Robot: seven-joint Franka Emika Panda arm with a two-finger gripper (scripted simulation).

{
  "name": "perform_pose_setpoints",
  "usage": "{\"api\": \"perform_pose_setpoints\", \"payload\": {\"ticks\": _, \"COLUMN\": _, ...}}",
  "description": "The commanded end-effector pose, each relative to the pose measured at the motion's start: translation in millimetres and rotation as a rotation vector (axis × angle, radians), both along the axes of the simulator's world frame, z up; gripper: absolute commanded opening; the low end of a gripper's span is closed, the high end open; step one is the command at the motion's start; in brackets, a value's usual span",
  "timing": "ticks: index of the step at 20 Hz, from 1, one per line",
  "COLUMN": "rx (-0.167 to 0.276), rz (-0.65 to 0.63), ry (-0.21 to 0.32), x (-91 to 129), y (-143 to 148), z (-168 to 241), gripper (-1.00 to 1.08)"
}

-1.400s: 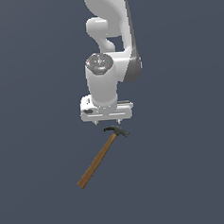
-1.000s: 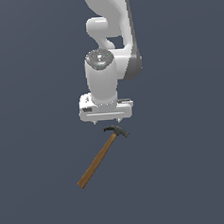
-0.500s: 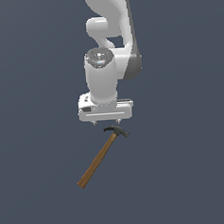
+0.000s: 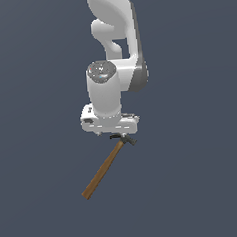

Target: Pick up the object and move it to a goal position.

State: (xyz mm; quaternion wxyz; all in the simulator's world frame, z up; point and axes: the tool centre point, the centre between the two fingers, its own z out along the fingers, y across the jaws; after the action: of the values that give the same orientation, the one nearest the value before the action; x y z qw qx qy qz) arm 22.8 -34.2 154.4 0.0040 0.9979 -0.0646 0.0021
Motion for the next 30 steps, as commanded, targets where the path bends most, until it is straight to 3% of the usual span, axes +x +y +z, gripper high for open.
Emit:
{"api": "perform_pose_setpoints", "payload": {"ticks": 1, "rx": 0.003, "rz": -0.059, "ry": 0.001, "x": 5.0, "y": -3.6, "z": -7.7, "gripper": 1.00}}
{"api": "perform_pose_setpoints", "payload": {"ticks": 17, "rx": 0.010, "rz": -0.512, "ry": 0.002, "x": 38.3, "y": -32.0, "z": -70.4, "gripper": 1.00}}
{"api": "perform_pose_setpoints", "payload": {"ticks": 30, "rx": 0.009, "rz": -0.622, "ry": 0.002, "x": 44.6, "y": -39.3, "z": -87.3, "gripper": 1.00}}
